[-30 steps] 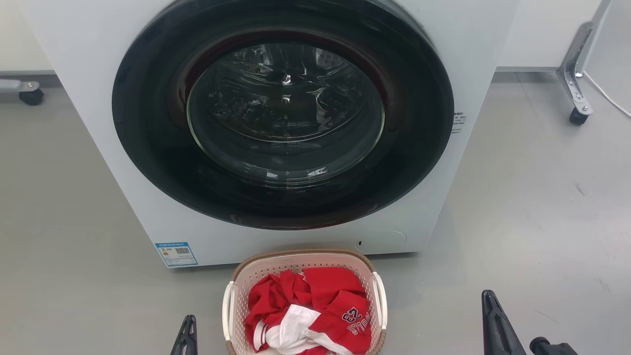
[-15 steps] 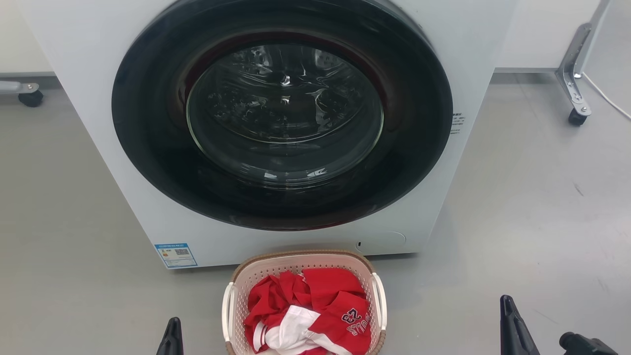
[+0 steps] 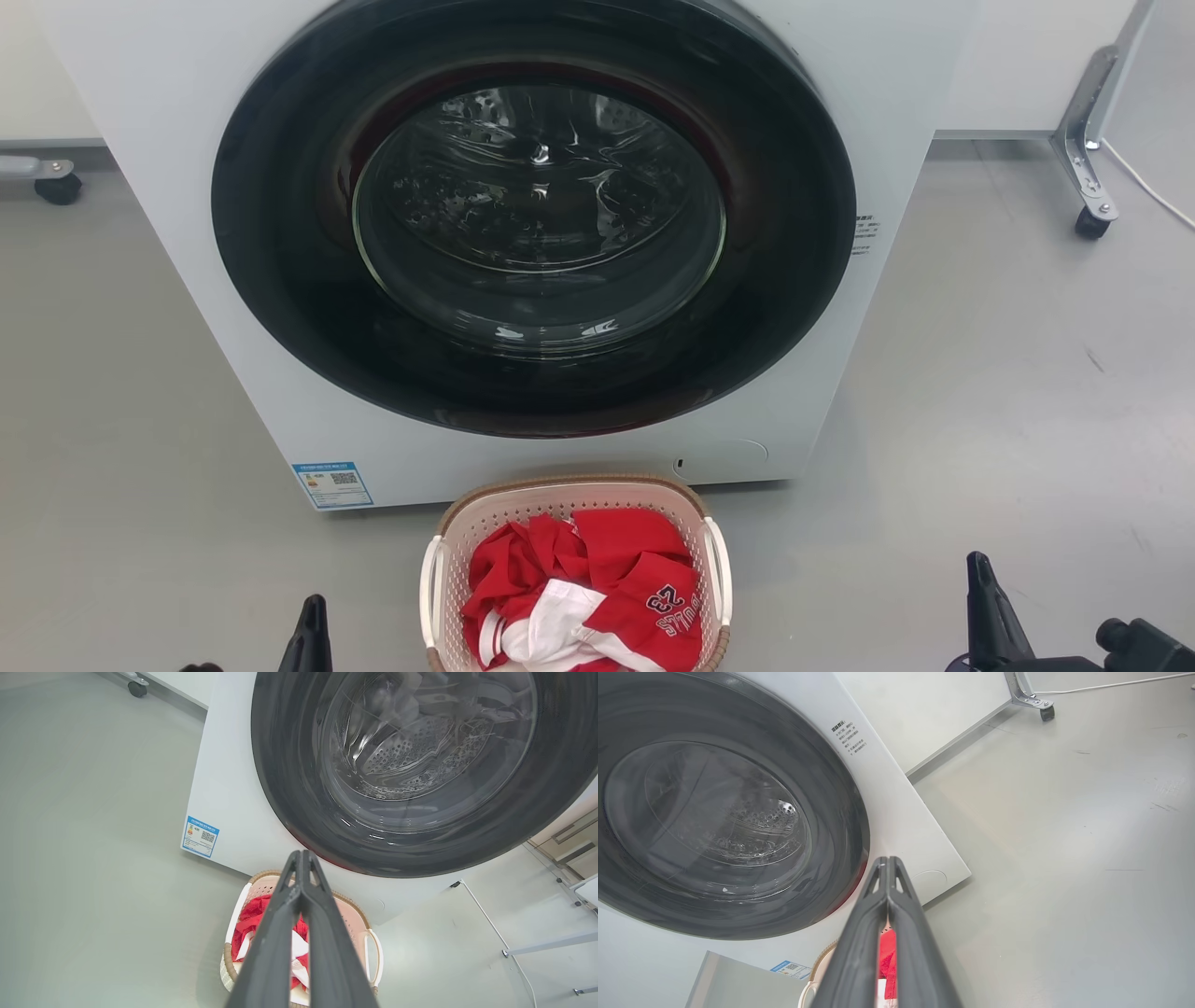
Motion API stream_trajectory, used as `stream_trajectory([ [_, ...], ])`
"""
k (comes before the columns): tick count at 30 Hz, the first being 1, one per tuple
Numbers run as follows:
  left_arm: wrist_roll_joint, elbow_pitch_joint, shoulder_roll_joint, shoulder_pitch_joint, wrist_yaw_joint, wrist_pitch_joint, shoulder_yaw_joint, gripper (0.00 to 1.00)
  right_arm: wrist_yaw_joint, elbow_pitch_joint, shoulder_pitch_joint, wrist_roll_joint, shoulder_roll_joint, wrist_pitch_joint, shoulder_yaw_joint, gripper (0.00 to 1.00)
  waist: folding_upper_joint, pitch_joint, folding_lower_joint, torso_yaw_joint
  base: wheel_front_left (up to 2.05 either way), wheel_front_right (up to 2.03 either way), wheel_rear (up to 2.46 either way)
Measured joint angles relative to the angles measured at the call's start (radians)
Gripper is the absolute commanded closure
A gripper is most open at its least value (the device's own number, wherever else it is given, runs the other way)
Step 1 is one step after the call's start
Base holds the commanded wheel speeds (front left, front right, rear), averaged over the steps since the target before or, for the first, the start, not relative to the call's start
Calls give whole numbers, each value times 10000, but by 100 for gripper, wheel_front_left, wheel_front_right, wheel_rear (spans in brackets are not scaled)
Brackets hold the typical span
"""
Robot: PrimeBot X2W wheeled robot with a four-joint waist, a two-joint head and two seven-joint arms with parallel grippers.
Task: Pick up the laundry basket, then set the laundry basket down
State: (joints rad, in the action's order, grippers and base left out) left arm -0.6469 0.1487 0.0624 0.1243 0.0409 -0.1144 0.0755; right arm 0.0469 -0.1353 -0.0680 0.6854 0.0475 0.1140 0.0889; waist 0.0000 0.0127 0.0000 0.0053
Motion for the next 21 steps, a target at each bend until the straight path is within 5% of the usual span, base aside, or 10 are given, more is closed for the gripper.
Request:
stream_trajectory([
  [21,-3172,474,-46,-708,-600,792,-548,100,-560,-568,446,3055,-15,-792,-759,100,0,-38,0,-18,0,0,0],
])
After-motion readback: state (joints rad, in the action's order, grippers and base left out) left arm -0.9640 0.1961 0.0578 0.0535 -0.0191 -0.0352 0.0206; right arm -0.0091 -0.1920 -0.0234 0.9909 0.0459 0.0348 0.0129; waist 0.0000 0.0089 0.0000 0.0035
